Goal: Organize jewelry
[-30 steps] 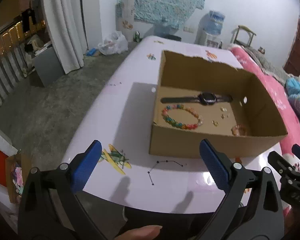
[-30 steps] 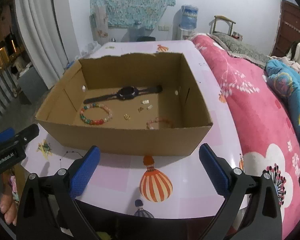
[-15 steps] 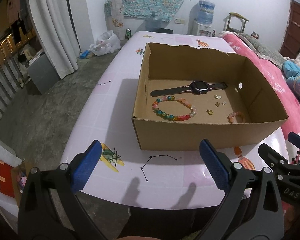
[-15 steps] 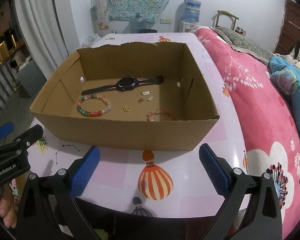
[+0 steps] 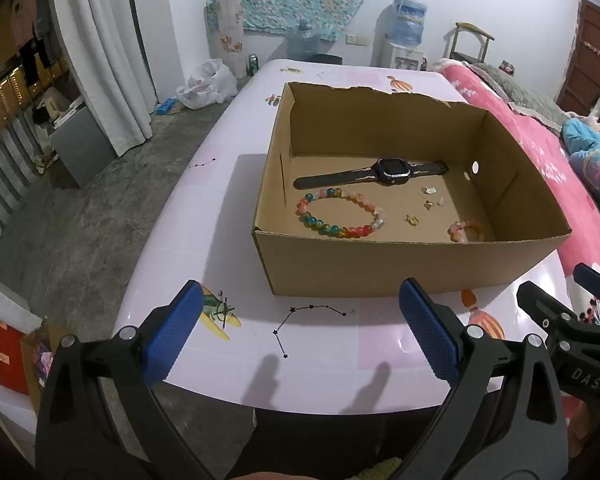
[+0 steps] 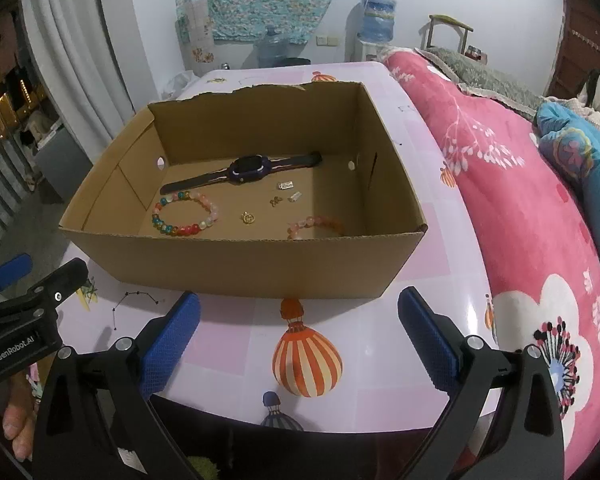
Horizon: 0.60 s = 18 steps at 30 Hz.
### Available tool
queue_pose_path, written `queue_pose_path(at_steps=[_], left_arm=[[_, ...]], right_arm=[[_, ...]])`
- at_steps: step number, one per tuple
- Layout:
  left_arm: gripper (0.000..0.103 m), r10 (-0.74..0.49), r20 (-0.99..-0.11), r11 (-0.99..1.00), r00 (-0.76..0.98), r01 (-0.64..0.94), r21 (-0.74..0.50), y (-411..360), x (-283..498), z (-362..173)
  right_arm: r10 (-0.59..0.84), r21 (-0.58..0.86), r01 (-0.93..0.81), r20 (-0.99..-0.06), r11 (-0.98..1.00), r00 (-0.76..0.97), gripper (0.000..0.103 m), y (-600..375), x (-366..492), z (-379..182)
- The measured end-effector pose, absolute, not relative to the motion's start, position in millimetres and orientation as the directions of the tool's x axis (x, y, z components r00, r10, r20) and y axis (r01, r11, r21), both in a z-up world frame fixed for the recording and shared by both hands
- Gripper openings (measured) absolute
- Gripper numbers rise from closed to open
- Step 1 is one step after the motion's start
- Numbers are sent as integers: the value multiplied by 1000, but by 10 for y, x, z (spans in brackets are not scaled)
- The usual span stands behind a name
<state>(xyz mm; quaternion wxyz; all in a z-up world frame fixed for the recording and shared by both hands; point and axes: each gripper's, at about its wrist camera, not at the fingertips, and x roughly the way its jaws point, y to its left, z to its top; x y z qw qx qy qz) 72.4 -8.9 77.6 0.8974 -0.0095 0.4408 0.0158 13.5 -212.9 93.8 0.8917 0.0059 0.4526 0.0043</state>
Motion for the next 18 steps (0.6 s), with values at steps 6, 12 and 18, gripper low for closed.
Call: queue_pose_path(at_steps=[6, 12, 18], left_arm=[[95, 20, -795, 999, 606, -33, -1, -100, 733, 764], [95, 22, -799, 999, 601, -32, 4, -112, 753, 744], [95, 21, -802, 1000, 597, -29, 4, -116, 773, 728]], right_arm=[[20, 23, -2, -813, 1000, 582, 96, -2141, 145, 909], [25, 28, -5, -815, 1000, 579, 96, -2143, 149, 901], [26, 28, -5, -815, 1000, 579, 96, -2137, 152, 894]])
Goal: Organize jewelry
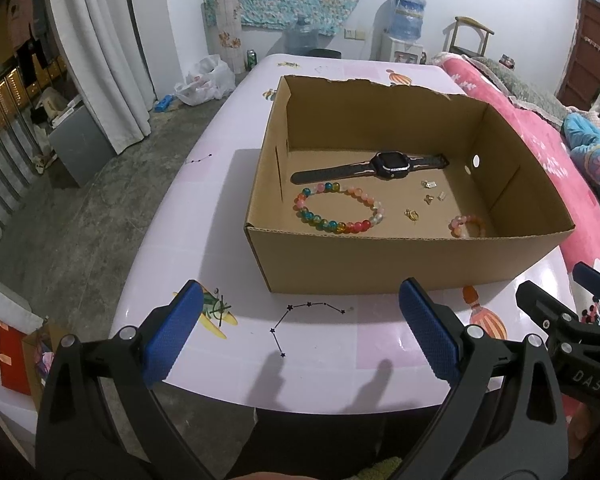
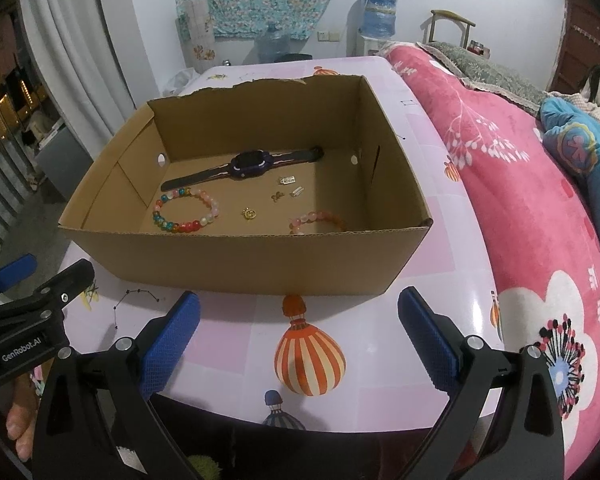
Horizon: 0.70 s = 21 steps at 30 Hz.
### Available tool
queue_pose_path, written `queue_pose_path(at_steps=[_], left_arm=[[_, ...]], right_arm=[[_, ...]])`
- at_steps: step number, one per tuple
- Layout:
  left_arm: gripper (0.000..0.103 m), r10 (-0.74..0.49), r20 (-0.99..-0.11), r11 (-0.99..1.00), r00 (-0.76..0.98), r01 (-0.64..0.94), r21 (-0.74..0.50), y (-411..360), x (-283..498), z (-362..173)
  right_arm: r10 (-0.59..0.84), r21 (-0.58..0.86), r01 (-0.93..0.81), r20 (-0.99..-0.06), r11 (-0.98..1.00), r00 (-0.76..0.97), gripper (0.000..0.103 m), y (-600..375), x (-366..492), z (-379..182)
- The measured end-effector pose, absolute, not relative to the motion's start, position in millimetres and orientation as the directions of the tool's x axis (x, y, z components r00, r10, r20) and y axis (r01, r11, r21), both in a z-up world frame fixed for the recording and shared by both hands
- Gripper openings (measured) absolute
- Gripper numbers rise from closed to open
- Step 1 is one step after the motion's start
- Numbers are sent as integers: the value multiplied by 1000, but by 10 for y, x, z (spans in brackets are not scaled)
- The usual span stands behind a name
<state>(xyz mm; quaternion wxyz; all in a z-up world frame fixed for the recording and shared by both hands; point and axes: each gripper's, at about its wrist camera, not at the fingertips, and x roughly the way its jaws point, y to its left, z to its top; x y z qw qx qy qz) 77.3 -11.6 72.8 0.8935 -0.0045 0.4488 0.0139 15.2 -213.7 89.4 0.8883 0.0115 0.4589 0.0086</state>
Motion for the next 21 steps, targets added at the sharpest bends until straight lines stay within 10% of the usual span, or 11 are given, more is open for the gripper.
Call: queue_pose_path(at_steps=[21], left_arm=[[95, 21, -803, 1000, 595, -30, 4, -124, 773, 726]], right_arm=[[38, 39, -11, -817, 999, 575, 96, -2111, 144, 885]])
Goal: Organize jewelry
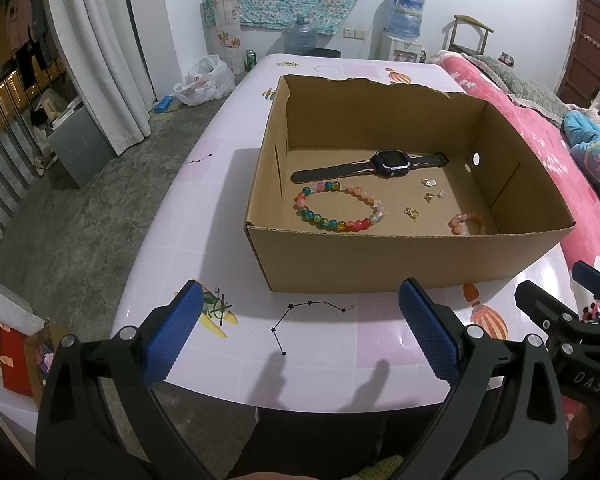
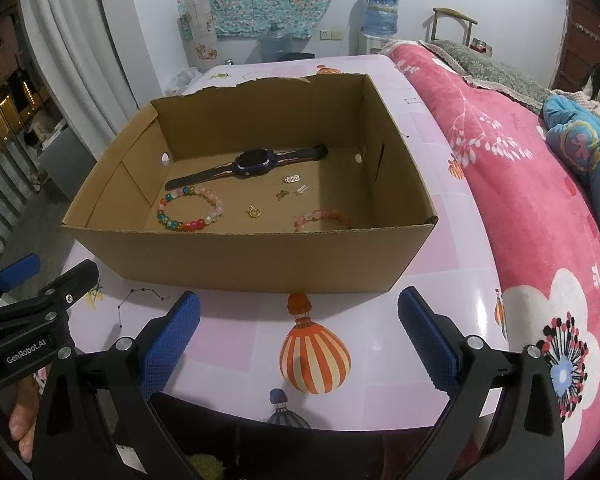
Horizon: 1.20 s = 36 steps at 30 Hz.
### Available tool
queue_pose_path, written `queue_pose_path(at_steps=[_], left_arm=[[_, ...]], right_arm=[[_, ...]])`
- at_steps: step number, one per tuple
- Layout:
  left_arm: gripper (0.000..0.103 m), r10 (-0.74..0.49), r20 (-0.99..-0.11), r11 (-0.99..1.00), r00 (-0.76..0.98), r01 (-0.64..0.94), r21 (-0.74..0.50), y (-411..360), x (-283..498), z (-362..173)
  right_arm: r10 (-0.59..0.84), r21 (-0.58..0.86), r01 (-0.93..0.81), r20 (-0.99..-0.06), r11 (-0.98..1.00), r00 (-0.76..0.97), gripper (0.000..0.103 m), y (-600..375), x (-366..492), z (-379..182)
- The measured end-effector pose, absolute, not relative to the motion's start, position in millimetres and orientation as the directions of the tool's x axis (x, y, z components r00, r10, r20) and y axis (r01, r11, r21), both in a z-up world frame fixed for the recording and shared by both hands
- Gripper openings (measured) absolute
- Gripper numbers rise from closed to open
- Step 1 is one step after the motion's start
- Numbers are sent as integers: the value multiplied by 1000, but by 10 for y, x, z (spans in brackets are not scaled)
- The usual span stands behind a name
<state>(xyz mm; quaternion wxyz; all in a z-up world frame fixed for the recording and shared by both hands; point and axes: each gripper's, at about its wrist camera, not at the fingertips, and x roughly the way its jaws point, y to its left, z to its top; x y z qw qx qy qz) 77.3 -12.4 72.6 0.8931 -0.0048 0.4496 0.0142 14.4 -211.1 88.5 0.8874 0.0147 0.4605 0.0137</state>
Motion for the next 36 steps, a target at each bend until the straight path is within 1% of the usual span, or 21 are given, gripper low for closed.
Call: queue_pose_path(at_steps=[36], left_arm=[[95, 10, -806, 1000, 592, -14, 3, -131, 751, 701]], right_arm=[[34, 42, 1, -821, 999, 570, 96, -2152, 165, 869]])
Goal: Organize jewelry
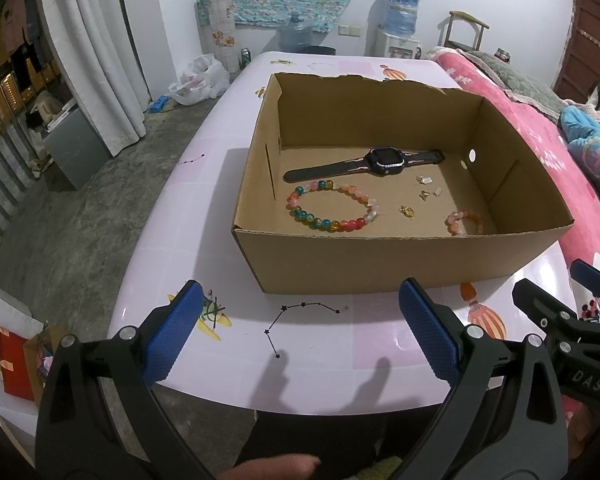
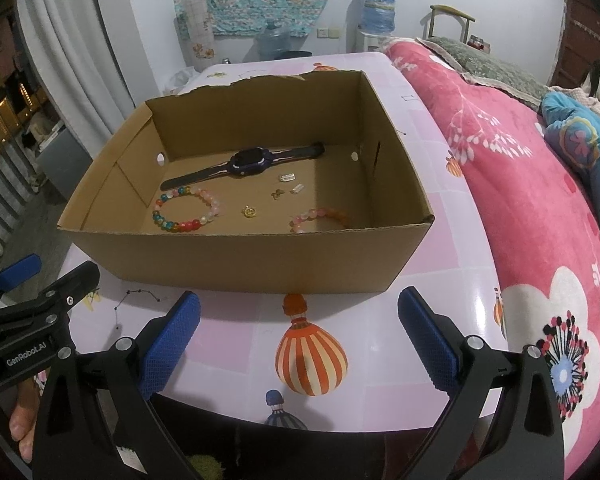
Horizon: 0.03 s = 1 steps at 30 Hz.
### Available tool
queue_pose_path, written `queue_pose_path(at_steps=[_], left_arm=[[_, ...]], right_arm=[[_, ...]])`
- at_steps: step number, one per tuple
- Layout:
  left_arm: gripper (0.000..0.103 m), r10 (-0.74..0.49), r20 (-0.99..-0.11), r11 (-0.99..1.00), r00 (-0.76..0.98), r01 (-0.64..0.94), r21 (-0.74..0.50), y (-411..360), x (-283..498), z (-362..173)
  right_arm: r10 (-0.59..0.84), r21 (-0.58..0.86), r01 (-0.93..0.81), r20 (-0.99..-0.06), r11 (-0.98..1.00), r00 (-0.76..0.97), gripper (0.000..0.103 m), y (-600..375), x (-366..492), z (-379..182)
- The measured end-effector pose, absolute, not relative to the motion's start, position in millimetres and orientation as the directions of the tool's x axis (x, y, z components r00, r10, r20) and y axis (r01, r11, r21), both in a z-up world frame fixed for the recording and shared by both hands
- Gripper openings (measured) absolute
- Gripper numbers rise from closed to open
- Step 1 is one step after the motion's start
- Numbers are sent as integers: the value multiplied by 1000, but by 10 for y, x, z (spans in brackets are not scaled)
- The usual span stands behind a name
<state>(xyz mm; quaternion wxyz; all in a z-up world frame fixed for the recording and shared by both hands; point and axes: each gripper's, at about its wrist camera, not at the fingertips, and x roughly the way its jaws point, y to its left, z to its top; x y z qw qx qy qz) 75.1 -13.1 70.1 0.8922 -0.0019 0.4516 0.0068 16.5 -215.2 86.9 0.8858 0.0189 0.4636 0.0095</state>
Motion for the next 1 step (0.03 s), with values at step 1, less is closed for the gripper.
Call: queue_pose_path(at_steps=[1], left_arm=[[95, 10, -806, 1000, 592, -13, 2, -132, 751, 701]], right_arm=[[34, 42, 1, -821, 999, 570, 96, -2150, 162, 868]])
